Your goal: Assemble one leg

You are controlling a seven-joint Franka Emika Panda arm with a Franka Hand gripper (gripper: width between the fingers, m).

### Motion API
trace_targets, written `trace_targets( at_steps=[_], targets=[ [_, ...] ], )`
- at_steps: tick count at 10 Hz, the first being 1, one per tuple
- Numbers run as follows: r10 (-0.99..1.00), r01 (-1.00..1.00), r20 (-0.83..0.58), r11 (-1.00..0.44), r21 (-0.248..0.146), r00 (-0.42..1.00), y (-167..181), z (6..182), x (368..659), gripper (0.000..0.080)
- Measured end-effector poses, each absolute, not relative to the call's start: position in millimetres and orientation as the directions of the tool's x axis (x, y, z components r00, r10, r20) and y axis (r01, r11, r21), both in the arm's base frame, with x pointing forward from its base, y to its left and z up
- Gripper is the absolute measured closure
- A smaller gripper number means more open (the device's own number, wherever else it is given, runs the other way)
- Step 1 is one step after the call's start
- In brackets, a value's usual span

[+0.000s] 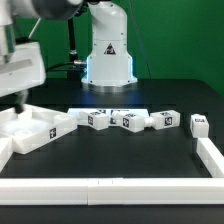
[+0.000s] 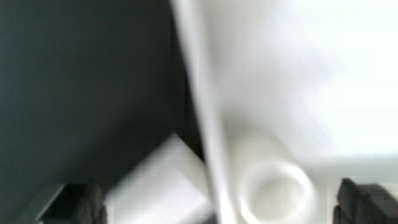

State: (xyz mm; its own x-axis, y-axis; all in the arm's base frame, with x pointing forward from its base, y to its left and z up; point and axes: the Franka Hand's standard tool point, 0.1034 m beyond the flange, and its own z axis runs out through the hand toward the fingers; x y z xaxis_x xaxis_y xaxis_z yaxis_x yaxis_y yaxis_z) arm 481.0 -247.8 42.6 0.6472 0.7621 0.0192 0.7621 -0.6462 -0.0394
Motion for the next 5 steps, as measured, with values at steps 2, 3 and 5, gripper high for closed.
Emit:
trace_targets(
  at_steps=[2, 3, 5],
  targets=[
    [0.759, 0.758, 0.016, -0.650, -0.050, 0.651, -248.9, 37.5, 477.4, 0.0151],
    [0.759, 0.758, 0.015, -0.650, -0.051, 0.651, -249.0, 37.1, 477.2, 0.0151],
    [0.759, 0.759, 0.014, -0.649, -0.054, 0.651, -249.6, 34.9, 475.7, 0.0151]
  ],
)
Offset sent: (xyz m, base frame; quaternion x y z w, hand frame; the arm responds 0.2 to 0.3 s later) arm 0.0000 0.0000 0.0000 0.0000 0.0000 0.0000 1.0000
